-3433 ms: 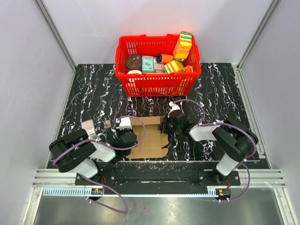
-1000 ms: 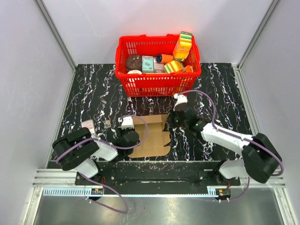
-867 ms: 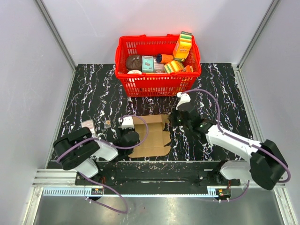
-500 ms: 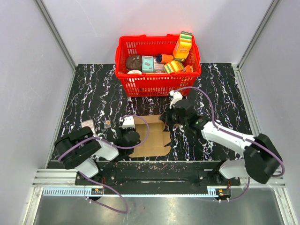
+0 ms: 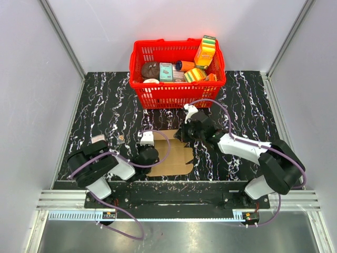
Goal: Fold the paper box
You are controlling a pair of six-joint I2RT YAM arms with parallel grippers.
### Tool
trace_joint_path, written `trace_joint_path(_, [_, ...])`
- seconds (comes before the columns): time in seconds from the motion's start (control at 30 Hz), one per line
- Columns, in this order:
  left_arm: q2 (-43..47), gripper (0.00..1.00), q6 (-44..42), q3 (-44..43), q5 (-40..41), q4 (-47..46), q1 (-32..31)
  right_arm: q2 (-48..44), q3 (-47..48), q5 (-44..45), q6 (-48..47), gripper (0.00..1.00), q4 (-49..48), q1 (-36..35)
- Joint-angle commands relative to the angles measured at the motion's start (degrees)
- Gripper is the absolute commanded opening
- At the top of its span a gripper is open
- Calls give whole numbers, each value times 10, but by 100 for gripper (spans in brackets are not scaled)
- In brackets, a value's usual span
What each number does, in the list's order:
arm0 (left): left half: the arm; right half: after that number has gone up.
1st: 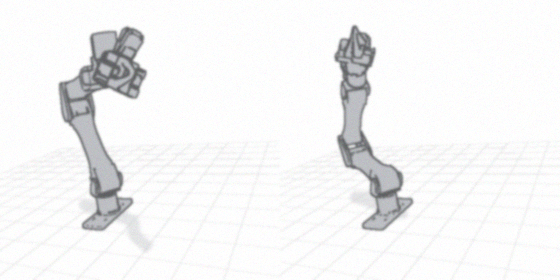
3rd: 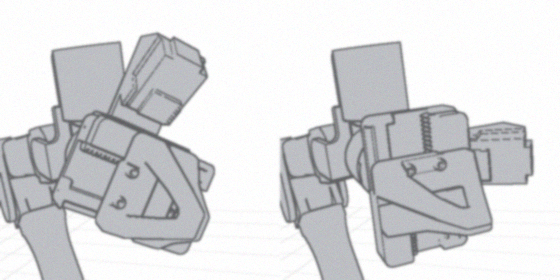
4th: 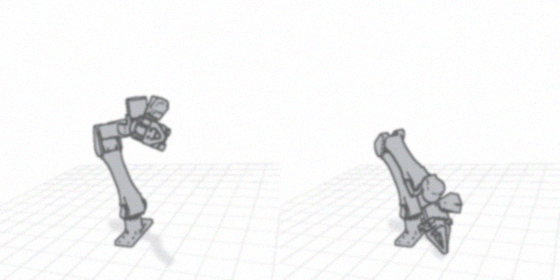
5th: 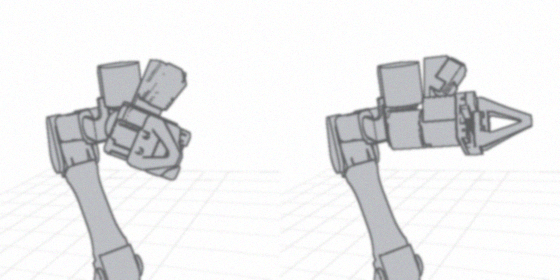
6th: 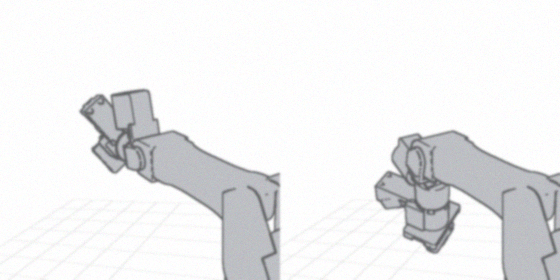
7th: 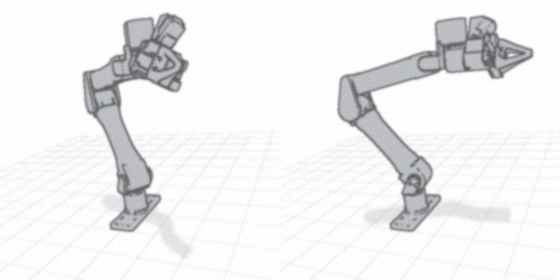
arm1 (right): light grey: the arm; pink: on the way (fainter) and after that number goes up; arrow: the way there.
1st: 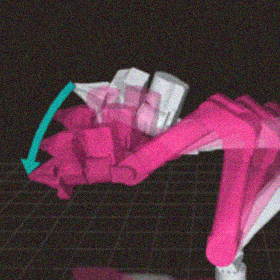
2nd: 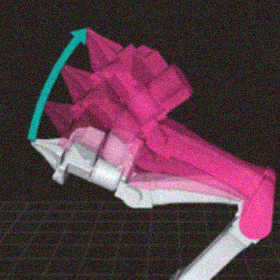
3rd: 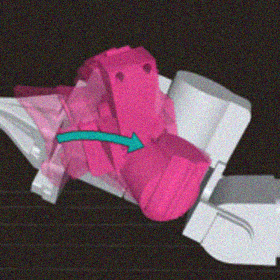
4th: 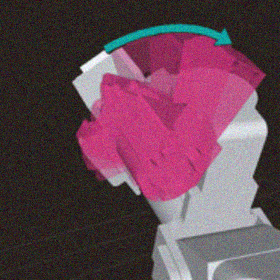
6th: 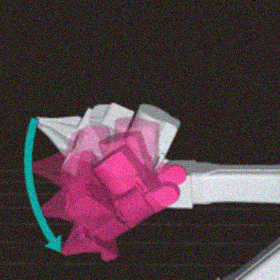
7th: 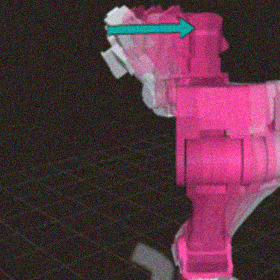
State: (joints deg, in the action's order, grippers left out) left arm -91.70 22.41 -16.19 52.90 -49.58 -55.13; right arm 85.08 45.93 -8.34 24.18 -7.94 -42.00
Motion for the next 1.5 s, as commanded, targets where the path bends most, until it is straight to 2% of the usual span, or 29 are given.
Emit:
trace_joint_path(0.0, [-26,25,7,-2,-60,50,-6,7,19,-12,2,2,-23,-3])
trace_joint_path(0.13, [-30,36,9,-5,-61,55,-6,10,13,-11,5,2,-29,-3])
trace_joint_path(0.4, [-17,46,17,-3,-59,75,-6,11,13,-12,5,2,-32,-3])
trace_joint_path(0.57, [33,64,39,-3,-41,145,-6,13,13,-12,5,2,-34,-2])
trace_joint_path(0.77, [85,77,75,-4,-36,218,-6,12,7,-9,4,2,-34,-2])
trace_joint_path(0.9, [118,80,99,-2,-42,258,-6,9,5,-5,4,2,-35,-3])
trace_joint_path(1.2, [195,86,95,-1,-96,302,-10,12,6,-6,5,2,-40,-3])
trace_joint_path(1.47, [238,94,118,-20,-145,392,-14,17,6,-8,9,2,-45,-3])
